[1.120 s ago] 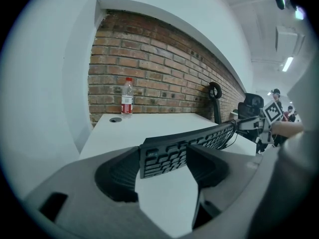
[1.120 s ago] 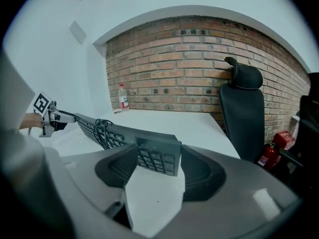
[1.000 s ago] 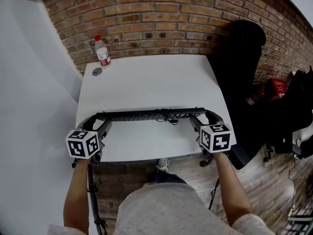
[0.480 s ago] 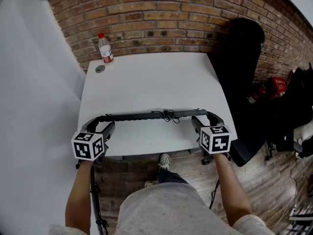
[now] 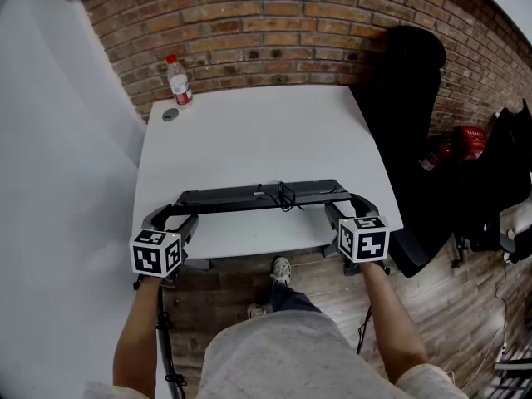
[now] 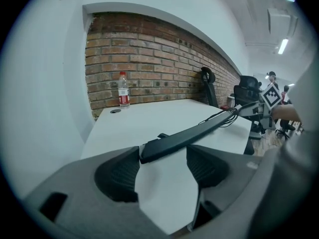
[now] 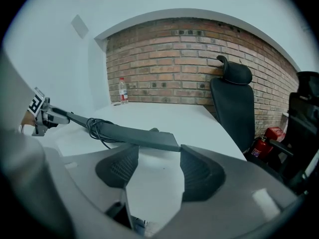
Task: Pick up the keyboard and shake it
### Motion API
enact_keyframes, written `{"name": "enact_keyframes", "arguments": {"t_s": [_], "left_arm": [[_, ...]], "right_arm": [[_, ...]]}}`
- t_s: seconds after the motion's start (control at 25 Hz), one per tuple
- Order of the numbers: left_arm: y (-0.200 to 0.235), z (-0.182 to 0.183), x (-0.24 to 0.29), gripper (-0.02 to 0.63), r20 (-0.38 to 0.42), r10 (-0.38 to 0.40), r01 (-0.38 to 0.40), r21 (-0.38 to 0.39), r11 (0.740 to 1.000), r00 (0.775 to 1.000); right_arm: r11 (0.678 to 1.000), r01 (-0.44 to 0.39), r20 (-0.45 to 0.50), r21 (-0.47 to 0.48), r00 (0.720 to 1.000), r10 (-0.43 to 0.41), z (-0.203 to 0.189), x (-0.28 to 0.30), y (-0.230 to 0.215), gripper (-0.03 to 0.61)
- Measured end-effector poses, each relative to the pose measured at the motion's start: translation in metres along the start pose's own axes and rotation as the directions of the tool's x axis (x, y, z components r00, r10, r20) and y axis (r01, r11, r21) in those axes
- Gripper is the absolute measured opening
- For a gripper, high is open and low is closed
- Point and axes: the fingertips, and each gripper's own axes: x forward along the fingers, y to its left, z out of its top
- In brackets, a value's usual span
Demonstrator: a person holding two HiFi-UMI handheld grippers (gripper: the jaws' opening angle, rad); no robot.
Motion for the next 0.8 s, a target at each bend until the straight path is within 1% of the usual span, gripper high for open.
{"name": "enact_keyframes", "arguments": {"t_s": [0.28, 0.6, 0.8], "left_arm": [[-0.006, -0.02, -0.001, 0.29, -0.047, 0.01, -0.007, 0.062, 0.998, 0.999], [-0.009, -0.041, 0.004, 0.293, -0.108, 0.013, 0.001, 0.137, 0.991, 0.994], [-0.014, -0.055, 0.007, 0.302, -0.152, -0.005, 0.03, 0.164, 0.986, 0.988]], "right_arm": [[1.0, 0.025, -0.032, -0.001, 0.999, -0.025, -0.02, -0.003, 0.002, 0.267], [0.998, 0.056, -0.087, -0.041, 0.994, -0.06, -0.041, -0.001, 0.004, 0.267], [0.995, 0.077, -0.144, -0.065, 0.986, -0.086, -0.057, 0.0, 0.003, 0.267]]}}
